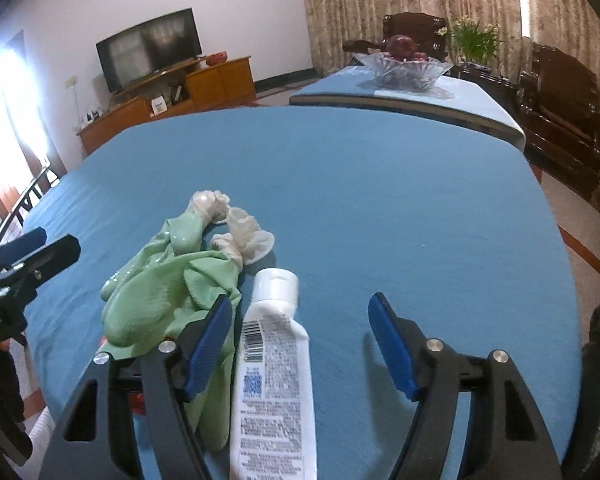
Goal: Collect trash
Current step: 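Grasp the white toothpaste tube with the right tool while the left tool grasps a green glove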
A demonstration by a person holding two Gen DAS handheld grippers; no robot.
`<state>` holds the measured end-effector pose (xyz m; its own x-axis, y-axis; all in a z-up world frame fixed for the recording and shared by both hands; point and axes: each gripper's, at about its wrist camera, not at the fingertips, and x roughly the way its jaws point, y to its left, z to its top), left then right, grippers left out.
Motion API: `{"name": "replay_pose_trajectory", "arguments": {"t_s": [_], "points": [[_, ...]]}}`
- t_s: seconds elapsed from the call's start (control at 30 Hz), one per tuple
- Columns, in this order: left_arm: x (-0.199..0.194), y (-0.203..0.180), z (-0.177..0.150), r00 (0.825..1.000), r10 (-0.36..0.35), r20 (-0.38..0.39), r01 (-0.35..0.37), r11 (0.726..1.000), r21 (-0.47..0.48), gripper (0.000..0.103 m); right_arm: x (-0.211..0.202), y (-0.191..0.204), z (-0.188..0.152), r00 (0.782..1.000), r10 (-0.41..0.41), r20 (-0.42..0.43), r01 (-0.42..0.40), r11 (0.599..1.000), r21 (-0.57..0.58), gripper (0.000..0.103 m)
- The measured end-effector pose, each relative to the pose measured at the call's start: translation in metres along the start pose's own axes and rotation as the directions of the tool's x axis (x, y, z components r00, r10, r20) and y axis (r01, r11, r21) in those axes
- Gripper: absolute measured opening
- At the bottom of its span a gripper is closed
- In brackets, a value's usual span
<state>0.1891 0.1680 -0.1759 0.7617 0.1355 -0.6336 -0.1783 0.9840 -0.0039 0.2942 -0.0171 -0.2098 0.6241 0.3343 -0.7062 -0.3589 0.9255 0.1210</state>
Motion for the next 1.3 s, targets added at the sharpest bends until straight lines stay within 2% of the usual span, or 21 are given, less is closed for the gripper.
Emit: {"name": "replay_pose_trajectory", "arguments": {"t_s": [0.2,0.27,0.47,0.67,0.73,0.77,0.8,1.07,1.3], "points": [[0.003,0.005,-0.006,1.0,0.001,-0.007,-0.002,1.0,-0.007,0.091,0.009,-0.004,-0.001,0.999,0.013,-0.048,-0.013,1.0,0.014,0.061],[0.005,0.005,-0.007,1.0,-0.001,-0.012,0.0,1.0,-0.008,0.091,0.006,-0.007,-0.001,0.999,0.017,-0.046,-0.016,1.0,0.009,0.056],[0.008,0.004,-0.007,1.0,-0.009,-0.018,0.009,1.0,-0.006,0.091,0.001,-0.02,-0.003,0.999,-0.019,-0.043,0.02,0.999,0.04,0.056],[0.009,0.0,-0.009,1.0,-0.017,-0.024,0.017,1.0,-0.012,0.091,0.013,-0.011,-0.002,0.997,-0.031,-0.073,0.032,0.999,0.013,0.058],[0.009,-0.002,-0.007,1.0,-0.016,-0.024,0.015,1.0,-0.01,0.091,0.014,-0.012,-0.001,0.997,-0.032,-0.074,0.033,0.999,0.013,0.05],[0.009,-0.002,-0.006,1.0,-0.016,-0.023,0.016,1.0,-0.011,0.091,0.014,-0.012,0.0,0.996,-0.039,-0.074,0.04,0.999,0.01,0.038],[0.01,-0.002,-0.007,1.0,-0.018,-0.025,0.018,1.0,-0.013,0.091,0.014,-0.013,0.0,0.996,-0.039,-0.075,0.04,0.999,0.009,0.036],[0.018,-0.013,-0.002,0.998,-0.045,-0.037,0.045,0.999,0.009,0.091,0.004,-0.03,-0.001,0.996,-0.057,-0.062,0.06,0.998,0.032,0.036],[0.047,-0.021,0.01,0.996,-0.062,-0.062,0.063,0.998,0.014,0.091,-0.001,-0.053,0.005,0.996,-0.079,-0.048,0.082,0.995,0.06,0.036]]}}
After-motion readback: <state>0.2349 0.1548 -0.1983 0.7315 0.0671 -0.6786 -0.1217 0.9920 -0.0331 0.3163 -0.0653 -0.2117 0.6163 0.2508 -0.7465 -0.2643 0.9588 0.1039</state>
